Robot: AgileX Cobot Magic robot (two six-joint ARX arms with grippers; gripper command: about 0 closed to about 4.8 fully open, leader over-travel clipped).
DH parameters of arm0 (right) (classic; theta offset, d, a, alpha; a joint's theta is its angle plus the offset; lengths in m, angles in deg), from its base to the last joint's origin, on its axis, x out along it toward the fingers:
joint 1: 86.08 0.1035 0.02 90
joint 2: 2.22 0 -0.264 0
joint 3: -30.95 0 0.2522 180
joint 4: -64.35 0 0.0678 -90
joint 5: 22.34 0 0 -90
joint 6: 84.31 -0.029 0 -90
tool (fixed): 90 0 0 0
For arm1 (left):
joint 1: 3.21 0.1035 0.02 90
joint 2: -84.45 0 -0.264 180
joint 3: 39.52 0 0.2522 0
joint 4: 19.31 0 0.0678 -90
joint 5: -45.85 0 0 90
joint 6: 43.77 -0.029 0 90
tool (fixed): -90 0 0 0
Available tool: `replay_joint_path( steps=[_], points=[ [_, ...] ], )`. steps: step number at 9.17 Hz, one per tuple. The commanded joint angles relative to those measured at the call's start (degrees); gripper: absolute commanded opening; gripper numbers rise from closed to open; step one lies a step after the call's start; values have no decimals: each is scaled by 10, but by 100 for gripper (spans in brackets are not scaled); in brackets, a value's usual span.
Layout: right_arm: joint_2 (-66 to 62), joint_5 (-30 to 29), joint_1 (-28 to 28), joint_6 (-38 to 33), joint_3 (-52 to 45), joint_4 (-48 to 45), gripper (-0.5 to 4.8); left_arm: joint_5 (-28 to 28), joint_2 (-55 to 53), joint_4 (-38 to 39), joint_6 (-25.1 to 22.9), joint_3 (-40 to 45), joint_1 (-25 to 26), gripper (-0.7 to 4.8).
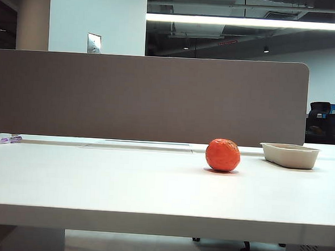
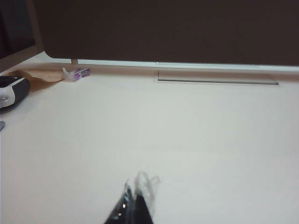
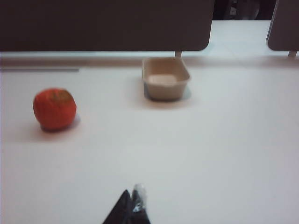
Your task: Pick up the orange and place it into the paper lunchbox.
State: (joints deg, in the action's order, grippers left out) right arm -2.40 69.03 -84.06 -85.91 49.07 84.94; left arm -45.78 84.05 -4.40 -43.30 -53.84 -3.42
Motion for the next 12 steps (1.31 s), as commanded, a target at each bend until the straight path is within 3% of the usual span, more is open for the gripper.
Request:
replay_joint_path(
  steps=[1,8,9,10,12],
  points=[
    [0,0,0,-15,30,-21,-6,-25,2,-3,63,-33,-1,-5],
    [-24,2,0,-17,106,-20,-6,-21,-26,35,105,-149,-1,-5],
    [-52,2,0,-16,136,-20,-6,-5,-59,43,107,-191,-1,-5],
    [-241,-8,0,-16,292,-69,-6,75,-291,43,79,-390,-1,-5],
    [-292,-24,1,-16,333,-79,-6,100,-350,39,68,-437,-2,-5]
  ],
)
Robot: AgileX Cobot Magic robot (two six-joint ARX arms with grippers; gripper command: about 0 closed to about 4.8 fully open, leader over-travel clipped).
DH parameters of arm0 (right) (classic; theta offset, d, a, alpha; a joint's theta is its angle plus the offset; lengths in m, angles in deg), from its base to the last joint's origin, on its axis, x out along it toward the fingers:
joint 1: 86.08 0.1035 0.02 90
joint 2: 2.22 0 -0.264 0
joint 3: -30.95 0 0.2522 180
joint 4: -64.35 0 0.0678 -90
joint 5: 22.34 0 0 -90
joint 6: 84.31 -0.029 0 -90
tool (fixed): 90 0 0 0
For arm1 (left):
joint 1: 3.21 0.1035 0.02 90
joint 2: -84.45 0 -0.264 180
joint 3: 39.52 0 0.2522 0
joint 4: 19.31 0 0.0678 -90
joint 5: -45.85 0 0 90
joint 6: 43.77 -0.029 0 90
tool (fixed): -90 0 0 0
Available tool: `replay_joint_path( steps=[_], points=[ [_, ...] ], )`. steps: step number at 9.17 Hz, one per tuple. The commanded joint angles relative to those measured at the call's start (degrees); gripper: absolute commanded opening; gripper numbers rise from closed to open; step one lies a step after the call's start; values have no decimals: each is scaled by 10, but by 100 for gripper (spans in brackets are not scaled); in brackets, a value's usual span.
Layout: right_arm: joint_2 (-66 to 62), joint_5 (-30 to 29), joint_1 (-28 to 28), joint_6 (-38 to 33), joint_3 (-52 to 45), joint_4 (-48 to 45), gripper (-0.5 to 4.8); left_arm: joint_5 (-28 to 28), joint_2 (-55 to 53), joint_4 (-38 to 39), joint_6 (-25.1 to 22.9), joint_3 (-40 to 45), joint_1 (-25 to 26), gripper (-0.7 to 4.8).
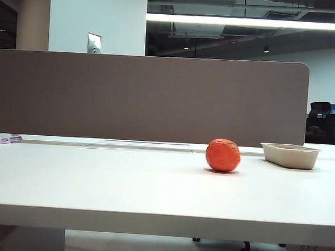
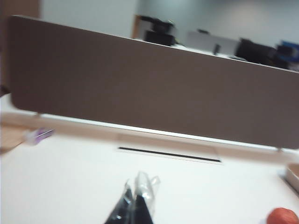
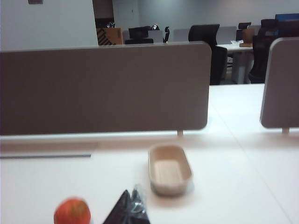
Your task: Pick up the orange and place it into the paper lunchbox.
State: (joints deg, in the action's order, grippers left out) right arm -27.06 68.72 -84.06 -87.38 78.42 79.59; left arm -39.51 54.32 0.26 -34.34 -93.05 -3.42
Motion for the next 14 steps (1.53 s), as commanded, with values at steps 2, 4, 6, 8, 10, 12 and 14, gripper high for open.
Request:
replay_joint_path(
  steps=[2,4,6,8,10,12,14],
  points=[
    [-234,-48,20,-1,185,-31,-6,46,-238,-2,-35,-181,-84,-5],
    [-387,-102,52,1,275,-37,-6,46,-326,69,-90,-277,-195,-5],
    [-447,-102,72,1,303,-37,-6,47,-345,129,-90,-314,-234,-5],
    [-605,-171,94,3,314,-103,148,46,-358,233,-100,-388,-288,-5],
    [-698,-205,96,3,314,-221,479,46,-358,233,-99,-389,-288,-5],
    [-859,-186,108,3,315,-434,479,46,-358,233,-99,-389,-288,-5],
    [-963,-160,115,4,353,-446,479,47,-362,233,-99,-389,-288,-5]
  ],
)
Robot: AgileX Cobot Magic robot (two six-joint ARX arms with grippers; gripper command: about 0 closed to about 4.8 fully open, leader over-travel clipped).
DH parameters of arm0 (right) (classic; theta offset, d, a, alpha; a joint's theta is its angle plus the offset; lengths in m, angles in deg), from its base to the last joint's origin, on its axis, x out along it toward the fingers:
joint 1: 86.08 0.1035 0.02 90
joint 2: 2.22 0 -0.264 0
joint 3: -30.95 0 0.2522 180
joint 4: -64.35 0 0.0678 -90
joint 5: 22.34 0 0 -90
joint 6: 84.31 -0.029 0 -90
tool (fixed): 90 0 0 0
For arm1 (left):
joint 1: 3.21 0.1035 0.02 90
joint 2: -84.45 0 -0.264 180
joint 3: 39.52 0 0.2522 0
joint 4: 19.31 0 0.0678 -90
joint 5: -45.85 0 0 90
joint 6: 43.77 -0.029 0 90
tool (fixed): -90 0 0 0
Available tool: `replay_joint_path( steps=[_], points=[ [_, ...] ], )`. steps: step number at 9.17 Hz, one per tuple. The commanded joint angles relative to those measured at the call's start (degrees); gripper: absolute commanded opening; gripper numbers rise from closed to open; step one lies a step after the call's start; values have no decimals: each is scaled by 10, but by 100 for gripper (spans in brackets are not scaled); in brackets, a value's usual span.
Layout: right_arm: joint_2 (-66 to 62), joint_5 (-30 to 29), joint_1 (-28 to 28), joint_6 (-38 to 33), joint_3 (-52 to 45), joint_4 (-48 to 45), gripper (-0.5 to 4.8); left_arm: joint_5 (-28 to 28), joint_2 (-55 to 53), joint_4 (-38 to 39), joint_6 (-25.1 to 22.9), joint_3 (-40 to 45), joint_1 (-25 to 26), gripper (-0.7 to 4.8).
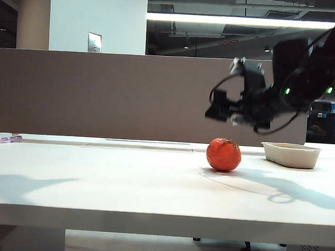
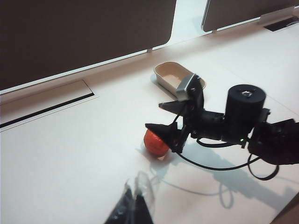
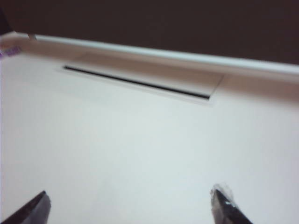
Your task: Pick up the orange and place it into the paper lunchbox.
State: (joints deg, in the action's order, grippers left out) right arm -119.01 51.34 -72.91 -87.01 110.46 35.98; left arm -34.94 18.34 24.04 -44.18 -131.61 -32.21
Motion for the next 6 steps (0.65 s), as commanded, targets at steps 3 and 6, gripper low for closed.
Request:
replay_joint_path(
  steps=[3,6],
  points=[
    [-83,29,4,2,63,111,479,3,-12,-10,0,-3,0,-5],
    [-78,26,3,1,63,109,157,7,-13,-10,0,-3,0,-5]
  ],
)
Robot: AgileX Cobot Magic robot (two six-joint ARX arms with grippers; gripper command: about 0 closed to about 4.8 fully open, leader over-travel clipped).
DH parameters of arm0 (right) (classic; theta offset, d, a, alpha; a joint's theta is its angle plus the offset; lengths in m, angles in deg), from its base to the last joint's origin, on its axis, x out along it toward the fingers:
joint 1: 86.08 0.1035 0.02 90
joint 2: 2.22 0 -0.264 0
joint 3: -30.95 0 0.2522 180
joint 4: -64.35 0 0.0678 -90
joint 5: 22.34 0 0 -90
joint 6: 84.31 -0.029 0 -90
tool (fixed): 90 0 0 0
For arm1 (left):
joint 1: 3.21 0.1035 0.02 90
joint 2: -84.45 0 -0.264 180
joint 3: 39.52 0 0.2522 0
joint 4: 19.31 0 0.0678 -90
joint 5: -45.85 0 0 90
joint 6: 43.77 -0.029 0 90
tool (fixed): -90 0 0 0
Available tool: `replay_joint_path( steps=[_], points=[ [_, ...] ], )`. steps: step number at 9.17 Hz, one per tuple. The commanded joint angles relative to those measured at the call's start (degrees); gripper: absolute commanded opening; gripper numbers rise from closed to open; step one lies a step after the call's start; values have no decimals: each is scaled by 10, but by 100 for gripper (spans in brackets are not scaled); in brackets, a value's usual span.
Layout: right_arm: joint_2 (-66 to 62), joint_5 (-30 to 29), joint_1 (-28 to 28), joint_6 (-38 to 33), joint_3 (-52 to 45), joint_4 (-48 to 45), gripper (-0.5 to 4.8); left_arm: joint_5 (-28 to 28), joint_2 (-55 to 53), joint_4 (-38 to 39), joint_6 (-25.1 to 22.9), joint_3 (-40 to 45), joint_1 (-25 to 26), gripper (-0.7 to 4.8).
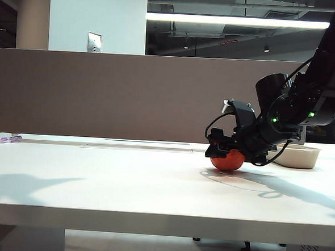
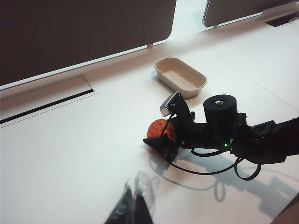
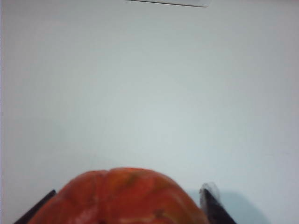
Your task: Pick up the orange and place it into the paper lunchbox.
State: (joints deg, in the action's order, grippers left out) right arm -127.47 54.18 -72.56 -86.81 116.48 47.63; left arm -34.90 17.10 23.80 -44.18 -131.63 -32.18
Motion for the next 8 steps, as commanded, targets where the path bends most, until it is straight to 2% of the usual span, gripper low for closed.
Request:
replay_joint_path(
  steps=[1,2,3,5,6,7,8],
  points=[
    [38,-1,-3,0,2,-8,158,67,-2,-7,1,-3,-1,-5],
    [48,0,-4,0,2,-9,157,74,-3,-7,5,-3,-1,-5],
    [118,47,-58,15,6,-20,158,88,-11,-10,15,-3,-1,-5],
    [104,74,-126,23,50,-24,157,88,-11,-19,15,-3,-1,-5],
    [95,73,-137,23,65,-24,157,88,-11,-20,15,-3,-1,-5],
    [1,74,-168,26,178,-6,157,88,-11,-20,15,-3,-1,-5],
    [-89,74,-175,30,284,67,157,88,-11,-20,15,-3,-1,-5]
  ],
)
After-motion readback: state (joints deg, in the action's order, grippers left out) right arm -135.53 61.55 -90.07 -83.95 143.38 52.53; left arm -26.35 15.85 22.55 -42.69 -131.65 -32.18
